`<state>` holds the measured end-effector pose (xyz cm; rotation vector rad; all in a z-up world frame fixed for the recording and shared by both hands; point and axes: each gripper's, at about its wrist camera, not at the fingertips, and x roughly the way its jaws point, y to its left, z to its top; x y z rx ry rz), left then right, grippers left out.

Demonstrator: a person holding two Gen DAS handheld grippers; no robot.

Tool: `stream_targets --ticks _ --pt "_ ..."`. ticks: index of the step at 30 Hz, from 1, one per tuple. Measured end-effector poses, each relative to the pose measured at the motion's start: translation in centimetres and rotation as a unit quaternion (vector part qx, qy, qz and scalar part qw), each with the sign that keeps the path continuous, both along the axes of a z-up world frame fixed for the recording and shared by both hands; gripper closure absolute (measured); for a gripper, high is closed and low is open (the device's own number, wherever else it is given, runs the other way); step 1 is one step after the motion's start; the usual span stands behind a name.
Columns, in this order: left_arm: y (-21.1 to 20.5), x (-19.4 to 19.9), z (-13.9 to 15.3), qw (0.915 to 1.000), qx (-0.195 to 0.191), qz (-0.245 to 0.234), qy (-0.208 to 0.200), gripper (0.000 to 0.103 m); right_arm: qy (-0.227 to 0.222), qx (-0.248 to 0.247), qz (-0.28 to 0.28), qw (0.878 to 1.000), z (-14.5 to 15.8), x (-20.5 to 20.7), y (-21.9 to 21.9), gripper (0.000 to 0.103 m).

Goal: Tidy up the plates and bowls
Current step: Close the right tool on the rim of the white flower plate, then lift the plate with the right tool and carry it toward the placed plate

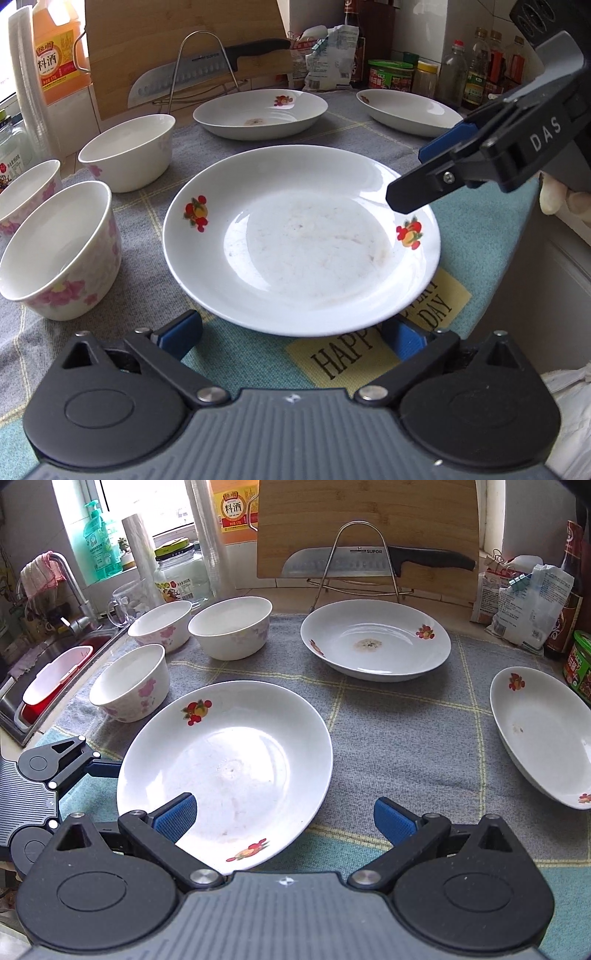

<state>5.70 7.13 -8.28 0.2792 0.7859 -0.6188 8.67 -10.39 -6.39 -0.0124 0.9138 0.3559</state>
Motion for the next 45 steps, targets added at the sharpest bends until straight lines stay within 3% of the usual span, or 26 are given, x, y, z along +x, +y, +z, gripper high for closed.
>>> stream_targets --ticks 15,26,39,45 --pt "0.2 -0.1 -0.3 0.9995 -0.018 -0.005 -0.025 0.0 0.062 0.019 0.06 0.996 -3.2 3.9 1.2 0.0" --pt "0.1 0.4 -0.2 0.9993 -0.014 -0.029 -0.019 0.0 0.084 0.043 0.126 0.988 -3.0 7.8 1.4 0.0" --pt "0.2 0.5 -0.1 0.9983 -0.013 -0.053 -0.02 0.0 0.152 0.1 0.149 0.972 -2.9 11.0 1.0 0.0" --pt "0.1 0.5 0.0 0.9977 -0.006 -0.063 -0.025 0.0 0.173 0.102 0.155 0.967 -2.9 11.4 1.2 0.0"
